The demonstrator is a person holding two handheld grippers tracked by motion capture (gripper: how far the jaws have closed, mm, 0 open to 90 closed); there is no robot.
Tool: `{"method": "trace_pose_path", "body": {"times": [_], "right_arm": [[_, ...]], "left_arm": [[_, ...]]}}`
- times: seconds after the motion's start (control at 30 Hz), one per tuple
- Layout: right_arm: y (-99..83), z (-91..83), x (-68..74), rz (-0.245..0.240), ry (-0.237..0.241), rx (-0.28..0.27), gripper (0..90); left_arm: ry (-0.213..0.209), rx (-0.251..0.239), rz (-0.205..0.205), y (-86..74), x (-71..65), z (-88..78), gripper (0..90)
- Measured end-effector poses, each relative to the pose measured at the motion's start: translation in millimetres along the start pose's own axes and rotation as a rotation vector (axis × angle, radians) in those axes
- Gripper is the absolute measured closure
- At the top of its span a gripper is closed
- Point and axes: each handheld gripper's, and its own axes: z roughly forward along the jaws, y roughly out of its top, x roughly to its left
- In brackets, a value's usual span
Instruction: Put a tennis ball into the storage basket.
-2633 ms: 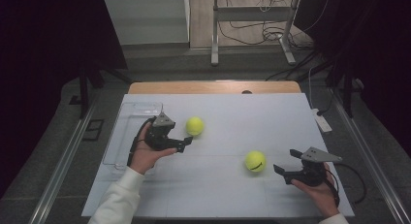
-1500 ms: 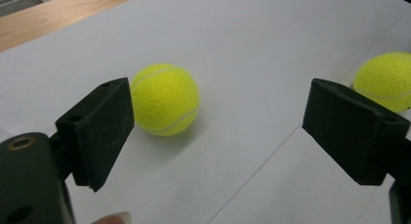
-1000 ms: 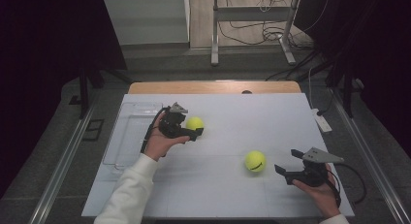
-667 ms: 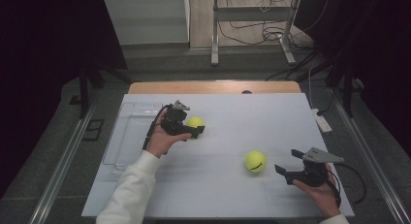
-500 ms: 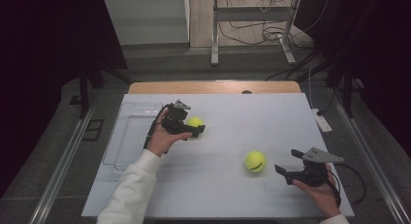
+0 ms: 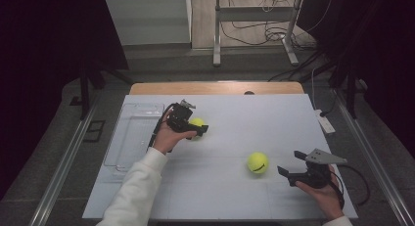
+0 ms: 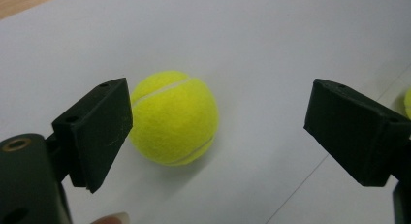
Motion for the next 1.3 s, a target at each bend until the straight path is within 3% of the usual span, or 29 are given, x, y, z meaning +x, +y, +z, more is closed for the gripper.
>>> {"method": "trace_pose_path", "body": {"times": [1.3], "right_arm": [[-1.0, 0.4, -1.7, 0.007, -0.003, 0.005, 10.7]], "left_arm": [[0.043, 0.112, -0.054, 3.6, 17.7, 37.8, 10.4]]}}
